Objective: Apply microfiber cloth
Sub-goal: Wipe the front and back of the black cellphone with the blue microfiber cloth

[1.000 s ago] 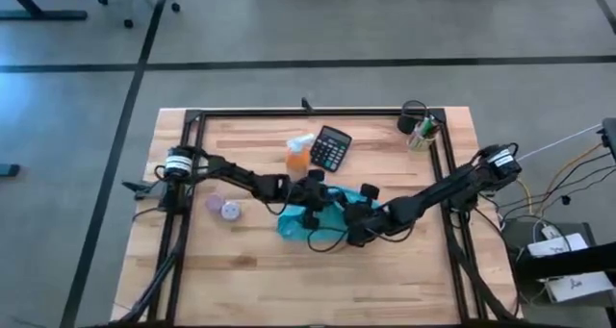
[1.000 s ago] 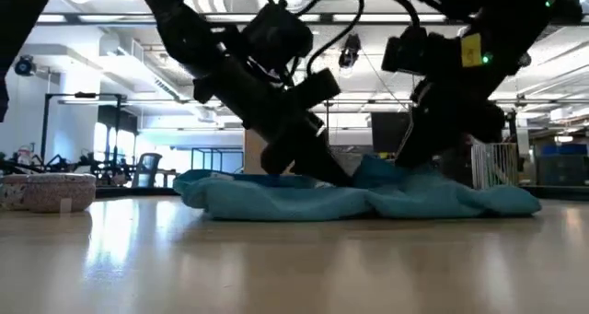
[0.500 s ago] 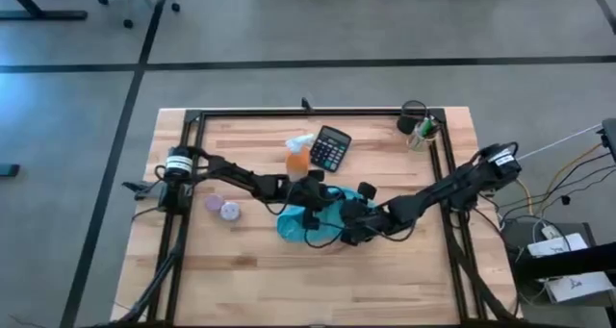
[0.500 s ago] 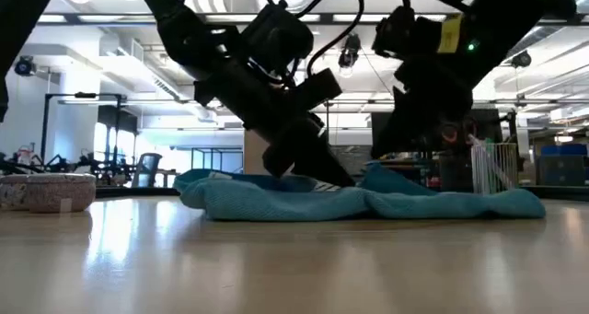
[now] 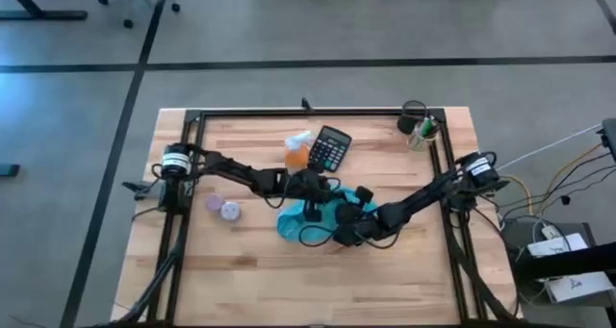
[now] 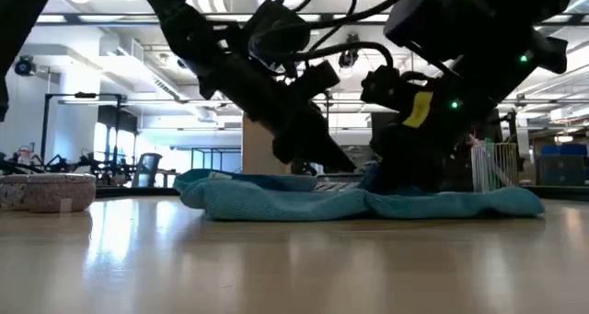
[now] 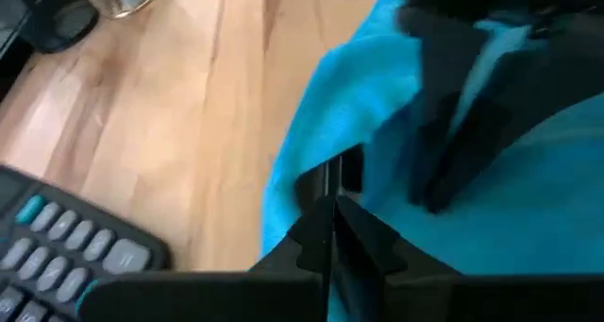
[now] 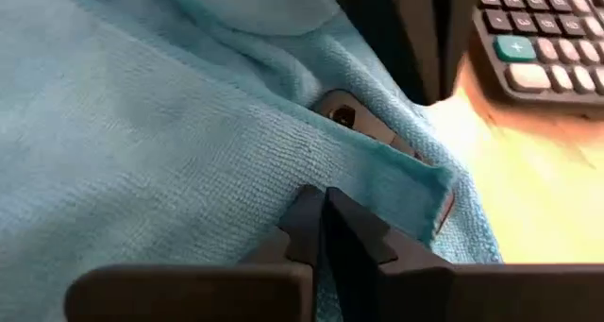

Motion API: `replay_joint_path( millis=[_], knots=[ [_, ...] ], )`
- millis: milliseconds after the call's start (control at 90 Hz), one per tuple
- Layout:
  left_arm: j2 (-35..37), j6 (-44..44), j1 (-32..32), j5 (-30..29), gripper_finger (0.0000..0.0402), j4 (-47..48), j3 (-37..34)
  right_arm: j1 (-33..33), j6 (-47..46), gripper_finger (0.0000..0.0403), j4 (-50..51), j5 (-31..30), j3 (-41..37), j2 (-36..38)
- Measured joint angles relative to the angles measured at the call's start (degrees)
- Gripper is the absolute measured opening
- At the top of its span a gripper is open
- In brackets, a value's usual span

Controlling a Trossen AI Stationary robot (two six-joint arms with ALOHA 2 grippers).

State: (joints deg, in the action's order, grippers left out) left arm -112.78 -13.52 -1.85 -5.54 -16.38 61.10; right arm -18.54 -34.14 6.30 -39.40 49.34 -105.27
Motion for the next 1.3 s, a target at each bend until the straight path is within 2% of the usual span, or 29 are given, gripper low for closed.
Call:
replay_joint_path(
  millis=[133,278,544,689,900,1078,1300],
  knots=[
    [-2.89,1.58,-0.02,0.16,0.0,-0.33,0.01,-1.02,-7.53,0.0001,5.09,-1.05,-0.15,0.44],
    [-3.9,2.65,0.57,0.35,0.0,-0.81,0.11,-3.56,-12.26,0.0001,4.75,-4.35,-0.73,0.17],
    [-3.84,2.67,0.62,0.48,0.0,-0.57,0.07,-5.83,-6.17,0.0,-3.73,-6.42,-1.09,0.09],
    [-3.81,2.67,0.62,0.61,0.0,-0.06,0.09,-8.72,-7.37,0.0,-4.52,-6.14,-1.33,0.09],
    [-3.83,2.67,0.62,0.83,0.0,0.04,0.02,-13.82,-15.58,0.0,-8.11,-14.74,-5.13,0.09],
    [-3.86,3.03,0.62,0.9,0.0,-0.04,0.0,-13.5,-20.3,0.0,-8.6,-15.13,-7.48,0.09],
    [-3.9,3.82,0.64,1.52,0.0,-0.6,-0.07,-10.19,-18.12,0.0,-9.0,-16.42,-8.61,-1.39]
  ],
)
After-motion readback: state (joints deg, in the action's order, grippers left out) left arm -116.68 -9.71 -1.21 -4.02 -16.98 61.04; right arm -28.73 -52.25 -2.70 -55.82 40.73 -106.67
